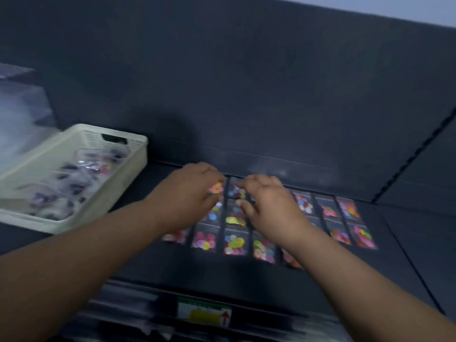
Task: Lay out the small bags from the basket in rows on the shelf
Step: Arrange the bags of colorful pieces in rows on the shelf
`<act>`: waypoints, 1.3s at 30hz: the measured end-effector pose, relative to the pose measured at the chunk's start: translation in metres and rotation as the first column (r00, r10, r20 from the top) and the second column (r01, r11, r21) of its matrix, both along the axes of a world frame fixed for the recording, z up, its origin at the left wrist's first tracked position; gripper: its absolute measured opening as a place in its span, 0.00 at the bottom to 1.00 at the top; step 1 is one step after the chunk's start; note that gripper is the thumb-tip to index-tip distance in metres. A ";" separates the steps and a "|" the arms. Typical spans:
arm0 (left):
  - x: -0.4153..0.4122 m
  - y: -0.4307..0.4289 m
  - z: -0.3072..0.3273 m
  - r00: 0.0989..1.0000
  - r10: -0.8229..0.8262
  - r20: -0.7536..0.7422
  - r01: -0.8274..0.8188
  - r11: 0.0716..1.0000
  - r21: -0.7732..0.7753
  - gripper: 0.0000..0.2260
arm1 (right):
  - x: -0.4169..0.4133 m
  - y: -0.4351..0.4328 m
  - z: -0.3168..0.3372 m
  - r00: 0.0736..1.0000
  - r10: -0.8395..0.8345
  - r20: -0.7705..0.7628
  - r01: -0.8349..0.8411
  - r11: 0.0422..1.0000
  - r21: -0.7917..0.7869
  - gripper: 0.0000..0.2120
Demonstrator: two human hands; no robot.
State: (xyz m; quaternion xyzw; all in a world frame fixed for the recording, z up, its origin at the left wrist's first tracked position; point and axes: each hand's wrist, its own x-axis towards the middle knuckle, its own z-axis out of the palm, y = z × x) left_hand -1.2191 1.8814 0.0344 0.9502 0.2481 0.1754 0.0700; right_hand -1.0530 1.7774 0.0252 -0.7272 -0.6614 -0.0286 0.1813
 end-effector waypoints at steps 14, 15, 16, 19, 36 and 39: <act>-0.200 0.133 0.017 0.929 0.366 -0.060 -0.366 0.930 -0.002 0.17 | -0.165 0.167 0.021 0.968 0.241 -0.073 -0.246 0.967 -0.061 0.20; -0.208 0.139 0.015 0.927 0.369 -0.068 -0.371 0.929 -0.015 0.17 | -0.172 0.176 0.021 0.968 0.240 -0.078 -0.246 0.966 -0.079 0.20; -0.215 0.146 0.012 0.928 0.365 -0.073 -0.367 0.930 -0.027 0.16 | -0.178 0.184 0.020 0.967 0.241 -0.080 -0.248 0.964 -0.096 0.20; -0.232 0.163 0.004 0.932 0.352 -0.086 -0.359 0.929 -0.090 0.16 | -0.194 0.209 0.018 0.968 0.230 -0.096 -0.243 0.956 -0.163 0.20; -0.234 0.224 -0.021 0.971 0.184 -0.154 -0.201 0.975 -0.099 0.15 | -0.235 0.258 -0.004 0.960 0.249 -0.131 -0.279 0.778 -0.562 0.20; -0.214 0.232 -0.024 0.973 0.153 -0.170 -0.181 0.969 -0.168 0.14 | -0.207 0.258 0.008 0.997 0.071 0.004 -0.065 0.941 -0.331 0.22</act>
